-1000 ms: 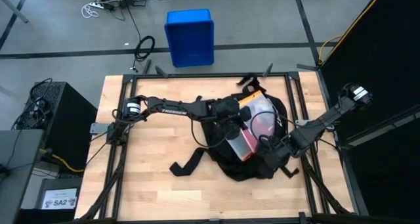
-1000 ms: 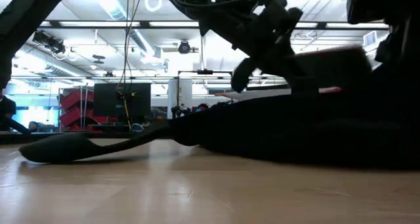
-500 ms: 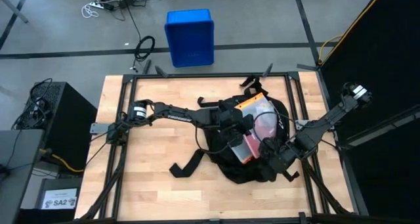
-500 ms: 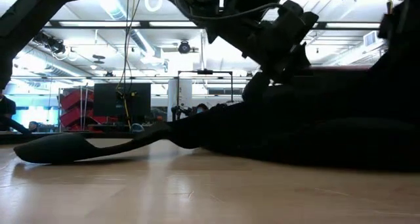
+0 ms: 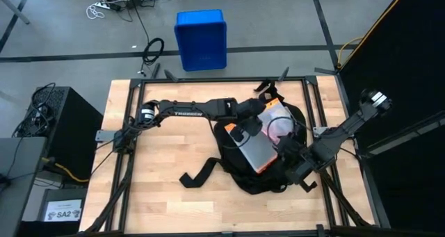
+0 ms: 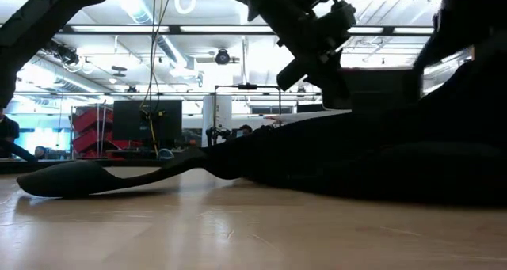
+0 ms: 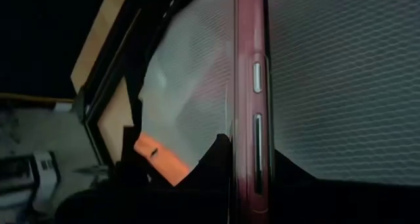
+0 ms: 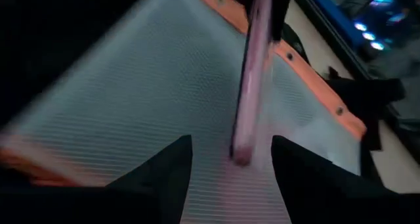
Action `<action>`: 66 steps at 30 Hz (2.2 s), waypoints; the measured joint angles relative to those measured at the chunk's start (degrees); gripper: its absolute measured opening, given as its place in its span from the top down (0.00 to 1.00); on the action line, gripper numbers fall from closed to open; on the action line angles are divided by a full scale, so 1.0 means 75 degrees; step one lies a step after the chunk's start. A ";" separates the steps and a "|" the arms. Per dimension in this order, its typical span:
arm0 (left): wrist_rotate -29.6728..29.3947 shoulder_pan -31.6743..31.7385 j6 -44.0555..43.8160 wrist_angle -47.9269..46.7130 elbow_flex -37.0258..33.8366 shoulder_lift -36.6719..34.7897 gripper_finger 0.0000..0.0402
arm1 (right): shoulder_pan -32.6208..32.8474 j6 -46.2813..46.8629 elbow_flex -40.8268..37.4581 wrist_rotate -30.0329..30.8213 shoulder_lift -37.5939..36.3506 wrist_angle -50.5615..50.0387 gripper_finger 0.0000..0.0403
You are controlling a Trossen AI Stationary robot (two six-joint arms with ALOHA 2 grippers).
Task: Unpack backpack
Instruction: Put the smartphone into the backpack
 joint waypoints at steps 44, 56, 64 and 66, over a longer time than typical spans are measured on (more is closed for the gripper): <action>-0.0219 -0.0183 -0.3849 0.0983 -0.5469 -0.4260 0.73 | -0.0149 0.2761 0.0795 0.0914 0.0950 -0.3805 0.99; 0.0974 -0.1592 -0.3700 0.6256 -0.8371 -0.4081 0.75 | 0.0062 0.3200 0.0774 0.0935 0.0839 -0.3787 0.99; 0.0968 -0.1967 -0.3678 0.6125 -0.7404 -0.2795 0.63 | -0.0078 0.3253 0.0774 0.0981 0.0836 -0.3645 0.99; 0.0974 -0.1992 -0.3683 0.6076 -0.7167 -0.2507 0.57 | -0.0073 0.3248 0.0774 0.0962 0.0836 -0.3604 0.99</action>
